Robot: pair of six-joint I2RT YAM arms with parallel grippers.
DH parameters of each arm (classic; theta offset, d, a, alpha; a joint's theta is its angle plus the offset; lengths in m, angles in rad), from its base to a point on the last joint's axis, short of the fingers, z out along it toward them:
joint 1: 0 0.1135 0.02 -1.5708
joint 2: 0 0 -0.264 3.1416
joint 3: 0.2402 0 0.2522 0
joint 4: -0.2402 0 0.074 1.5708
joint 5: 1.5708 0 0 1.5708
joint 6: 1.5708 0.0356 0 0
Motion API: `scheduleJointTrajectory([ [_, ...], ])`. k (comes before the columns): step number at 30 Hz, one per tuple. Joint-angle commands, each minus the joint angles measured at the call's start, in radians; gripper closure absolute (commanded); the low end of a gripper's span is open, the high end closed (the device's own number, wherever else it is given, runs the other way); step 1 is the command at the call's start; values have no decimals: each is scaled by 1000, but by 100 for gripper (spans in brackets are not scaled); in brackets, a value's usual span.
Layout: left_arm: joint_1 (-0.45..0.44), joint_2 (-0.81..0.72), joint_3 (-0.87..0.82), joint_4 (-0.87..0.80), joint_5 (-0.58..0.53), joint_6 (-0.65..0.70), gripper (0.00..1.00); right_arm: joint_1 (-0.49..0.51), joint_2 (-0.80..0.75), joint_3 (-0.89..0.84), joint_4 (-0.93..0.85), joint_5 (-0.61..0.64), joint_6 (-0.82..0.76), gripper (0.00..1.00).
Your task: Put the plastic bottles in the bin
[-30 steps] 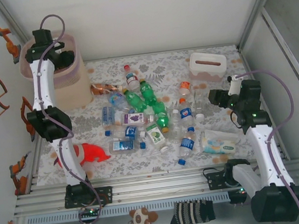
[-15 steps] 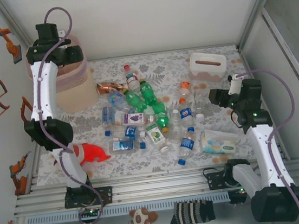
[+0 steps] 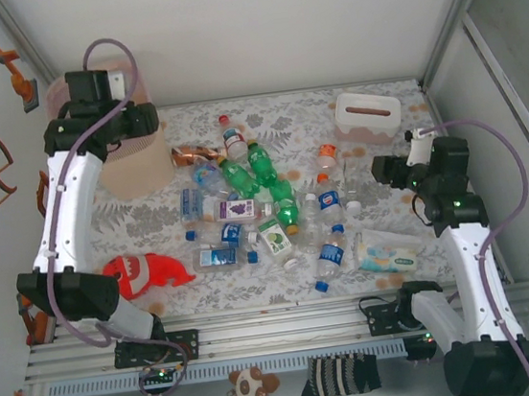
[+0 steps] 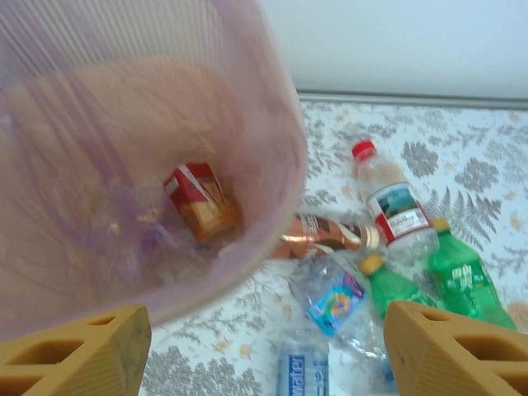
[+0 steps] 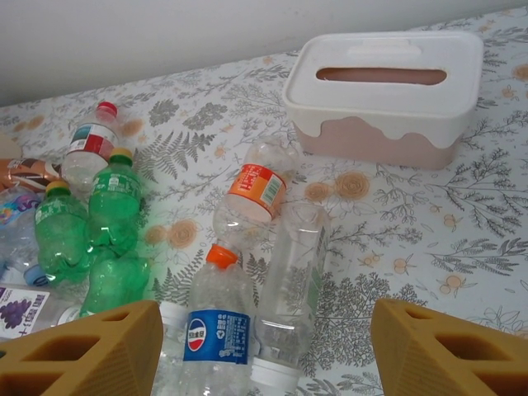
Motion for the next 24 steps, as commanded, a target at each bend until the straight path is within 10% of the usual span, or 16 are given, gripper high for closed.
scheduleJointTrajectory([
  [1,-32,-69,-120,63,-15,-48,27,6,-12,25,-21,-13,-12,33],
  [24,-198,23,-628,260,-25,-188,30,5,29,26,-17,-33,-12,33],
])
